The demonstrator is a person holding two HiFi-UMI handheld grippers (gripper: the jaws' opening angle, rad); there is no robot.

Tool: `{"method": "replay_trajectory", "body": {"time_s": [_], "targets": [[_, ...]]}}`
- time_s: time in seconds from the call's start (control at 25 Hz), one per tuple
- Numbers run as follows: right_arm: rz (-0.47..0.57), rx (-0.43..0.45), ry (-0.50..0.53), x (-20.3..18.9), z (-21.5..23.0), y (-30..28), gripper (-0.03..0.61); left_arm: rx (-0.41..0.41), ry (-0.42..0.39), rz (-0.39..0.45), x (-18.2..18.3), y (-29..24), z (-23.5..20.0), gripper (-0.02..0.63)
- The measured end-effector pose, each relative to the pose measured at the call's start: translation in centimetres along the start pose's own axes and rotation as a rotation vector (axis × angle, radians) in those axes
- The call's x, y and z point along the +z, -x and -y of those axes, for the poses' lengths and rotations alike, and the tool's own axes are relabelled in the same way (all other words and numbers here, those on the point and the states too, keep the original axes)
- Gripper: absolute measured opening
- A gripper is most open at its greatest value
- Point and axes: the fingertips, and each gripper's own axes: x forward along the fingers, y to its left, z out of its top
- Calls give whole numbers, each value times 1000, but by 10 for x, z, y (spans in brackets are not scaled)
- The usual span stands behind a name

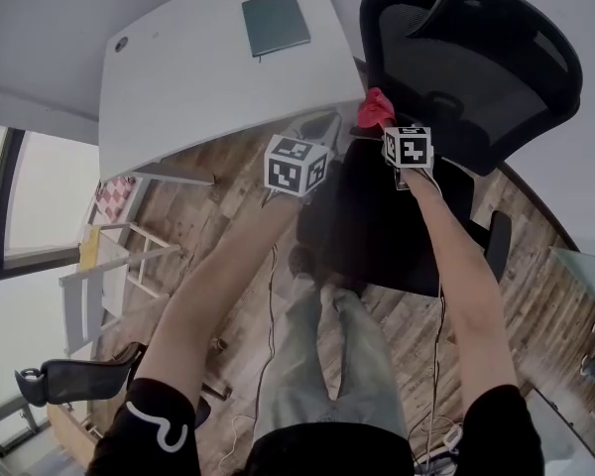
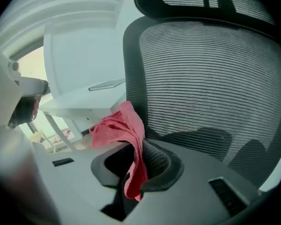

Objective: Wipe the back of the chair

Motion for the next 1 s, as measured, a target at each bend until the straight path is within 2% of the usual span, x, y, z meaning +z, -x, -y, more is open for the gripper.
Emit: {"method": "replay_trajectory", "body": {"time_s": [0.16, 0.28, 0.44, 0.84, 1.0], "targets": [[13, -36, 13, -6, 16, -3, 64, 3, -7, 7, -8, -6, -7, 25], [38, -81, -41, -10, 39, 2, 64, 1, -7, 7, -15, -12, -5, 25], [79, -131, -115, -12, 73, 15, 64, -22, -14, 19, -24, -26, 9, 25], [82, -195, -101, -33, 137, 51, 64, -97, -12, -9, -48, -64, 61, 25], [79, -251, -148, -47, 176, 70, 64, -134, -22, -15, -46, -77, 84, 25]]}}
